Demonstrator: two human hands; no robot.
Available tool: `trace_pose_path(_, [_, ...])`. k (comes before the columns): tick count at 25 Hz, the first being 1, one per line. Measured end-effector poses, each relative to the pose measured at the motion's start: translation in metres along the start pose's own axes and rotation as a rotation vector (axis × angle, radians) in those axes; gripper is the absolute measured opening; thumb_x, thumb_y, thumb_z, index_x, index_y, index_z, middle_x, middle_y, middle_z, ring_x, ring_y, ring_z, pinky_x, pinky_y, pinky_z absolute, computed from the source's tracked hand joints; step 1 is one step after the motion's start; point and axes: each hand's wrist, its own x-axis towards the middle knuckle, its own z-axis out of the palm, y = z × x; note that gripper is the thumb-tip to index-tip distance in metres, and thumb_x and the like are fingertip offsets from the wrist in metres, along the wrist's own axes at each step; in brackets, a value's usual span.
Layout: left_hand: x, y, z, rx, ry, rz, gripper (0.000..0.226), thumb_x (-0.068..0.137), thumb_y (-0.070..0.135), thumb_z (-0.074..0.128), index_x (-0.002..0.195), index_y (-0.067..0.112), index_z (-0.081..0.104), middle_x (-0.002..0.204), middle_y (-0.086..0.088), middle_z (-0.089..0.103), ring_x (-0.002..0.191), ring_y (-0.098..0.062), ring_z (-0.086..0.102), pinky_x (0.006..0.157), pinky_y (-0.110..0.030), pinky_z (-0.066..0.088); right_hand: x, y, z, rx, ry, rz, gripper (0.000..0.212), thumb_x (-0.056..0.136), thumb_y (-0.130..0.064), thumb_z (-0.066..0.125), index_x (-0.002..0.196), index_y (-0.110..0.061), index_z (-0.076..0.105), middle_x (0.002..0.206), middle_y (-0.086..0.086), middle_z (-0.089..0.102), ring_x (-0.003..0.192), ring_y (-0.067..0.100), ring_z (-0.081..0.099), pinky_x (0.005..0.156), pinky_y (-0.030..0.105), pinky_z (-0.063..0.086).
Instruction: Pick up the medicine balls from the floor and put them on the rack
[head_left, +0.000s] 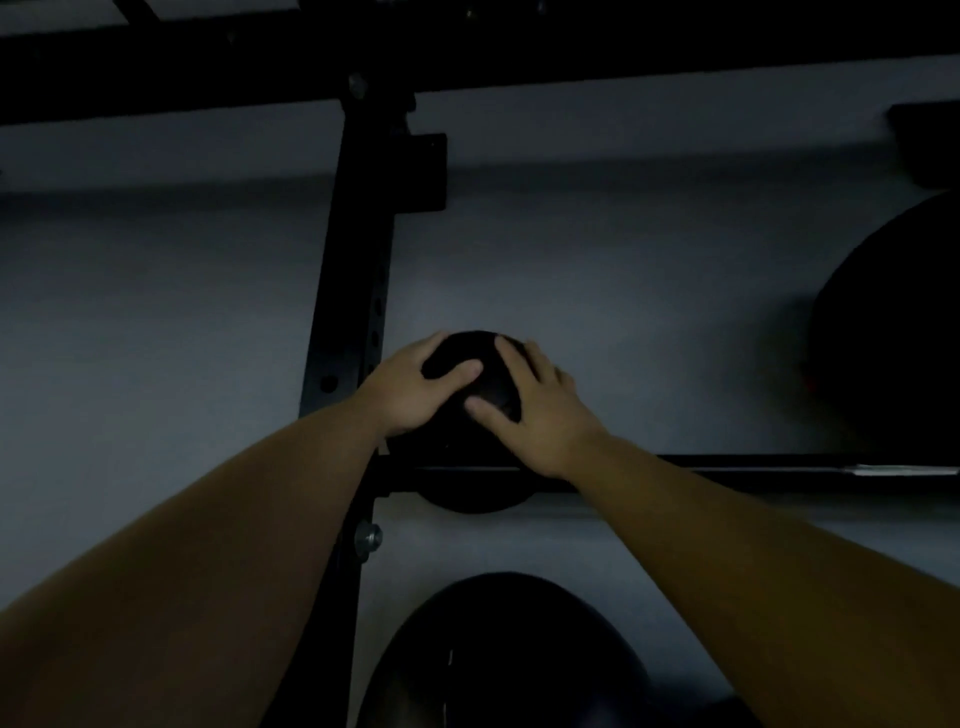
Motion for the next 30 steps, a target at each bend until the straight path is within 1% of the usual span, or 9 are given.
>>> trace_pose_path(2, [-0.018,0.007,-0.005,0.300,-0.054,-0.023,0.078,0.093,0.078,0.042,0.160,0.038,0.034,0.155,0.004,0.048,0.139,-0.020,0.051,0.111,-0.031,0.043,-0.021,0.004,-0.014,-0.012,-0.101,0.030,0.091,0.092,-0.081,0.041,0.162,-0.048,-0.007,0.174,-0.006,-0.007,0.157,0.035,0.007,0.123,0.058,0.019])
trace_pose_path(4, [-0.046,0.026,-0.005,0.541,-0.092,0.007,0.089,0.085,0.082,0.040,0.160,0.035,0.034,0.160,0.000,0.041,0.141,-0.028,0.048,0.112,-0.045,0.045,-0.049,0.008,-0.037,-0.049,-0.107,0.050,0.084,0.093,-0.080,0.039,0.164,-0.045,0.008,0.173,-0.002,0.017,0.152,0.033,0.025,0.120,0.053,0.028])
trace_pose_path(7, [-0.099,0.074,0.005,0.571,-0.202,0.049,0.072,0.087,0.075,0.053,0.145,0.032,0.053,0.142,0.004,0.055,0.126,-0.020,0.057,0.100,-0.038,0.050,-0.102,0.016,-0.080,-0.138,-0.099,0.063,0.074,0.091,-0.080,0.042,0.152,-0.039,0.041,0.154,-0.001,0.049,0.132,0.024,0.051,0.107,0.044,0.044])
trace_pose_path(10, [-0.124,0.116,0.013,0.563,-0.266,-0.008,0.063,0.090,0.071,0.060,0.139,0.030,0.060,0.137,0.003,0.062,0.120,-0.015,0.061,0.098,-0.035,0.051,-0.146,0.029,-0.127,-0.087,-0.112,0.138,0.056,0.091,-0.078,0.045,0.124,-0.035,0.062,0.128,-0.003,0.065,0.107,0.017,0.062,0.088,0.035,0.051])
trace_pose_path(12, [-0.134,0.144,0.024,0.474,-0.264,-0.056,0.057,0.088,0.071,0.063,0.127,0.030,0.066,0.123,0.007,0.069,0.109,-0.010,0.065,0.096,-0.035,0.054,-0.176,0.038,-0.164,-0.053,-0.078,0.190,0.051,0.092,-0.078,0.044,0.105,-0.034,0.066,0.114,-0.005,0.069,0.097,0.016,0.063,0.083,0.033,0.052])
trace_pose_path(18, [-0.188,0.231,0.082,0.377,-0.417,0.000,0.043,0.079,0.075,0.069,0.096,0.035,0.073,0.094,0.021,0.068,0.094,-0.008,0.069,0.090,-0.032,0.057,-0.289,0.057,-0.258,-0.245,-0.165,0.370,0.063,0.094,-0.080,0.032,0.099,-0.029,0.069,0.096,-0.007,0.064,0.088,0.017,0.061,0.077,0.034,0.048])
trace_pose_path(21, [-0.221,0.280,0.082,0.319,-0.428,0.056,0.060,0.057,0.090,0.056,0.079,0.037,0.072,0.086,0.021,0.070,0.086,-0.006,0.069,0.086,-0.030,0.057,-0.349,0.048,-0.304,-0.323,-0.179,0.494,0.071,0.094,-0.080,0.029,0.110,-0.026,0.072,0.115,0.000,0.068,0.102,0.023,0.063,0.084,0.038,0.048])
trace_pose_path(25, [-0.285,0.344,0.090,0.026,-0.400,0.092,0.056,0.066,0.085,0.063,0.081,0.032,0.074,0.087,0.014,0.073,0.088,-0.014,0.070,0.086,-0.034,0.056,-0.450,-0.005,-0.359,-0.339,-0.157,0.620,0.075,0.099,-0.075,0.030,0.138,-0.020,0.064,0.146,0.005,0.059,0.127,0.030,0.057,0.098,0.039,0.046])
trace_pose_path(30, [-0.396,0.402,0.113,-0.069,-0.635,0.255,0.035,0.085,0.071,0.068,0.085,0.036,0.067,0.091,0.019,0.063,0.094,-0.015,0.065,0.082,-0.034,0.053,-0.571,-0.077,-0.385,-0.520,-0.245,0.808,0.072,0.097,-0.079,0.027,0.128,-0.026,0.065,0.131,0.007,0.064,0.116,0.031,0.061,0.084,0.038,0.044])
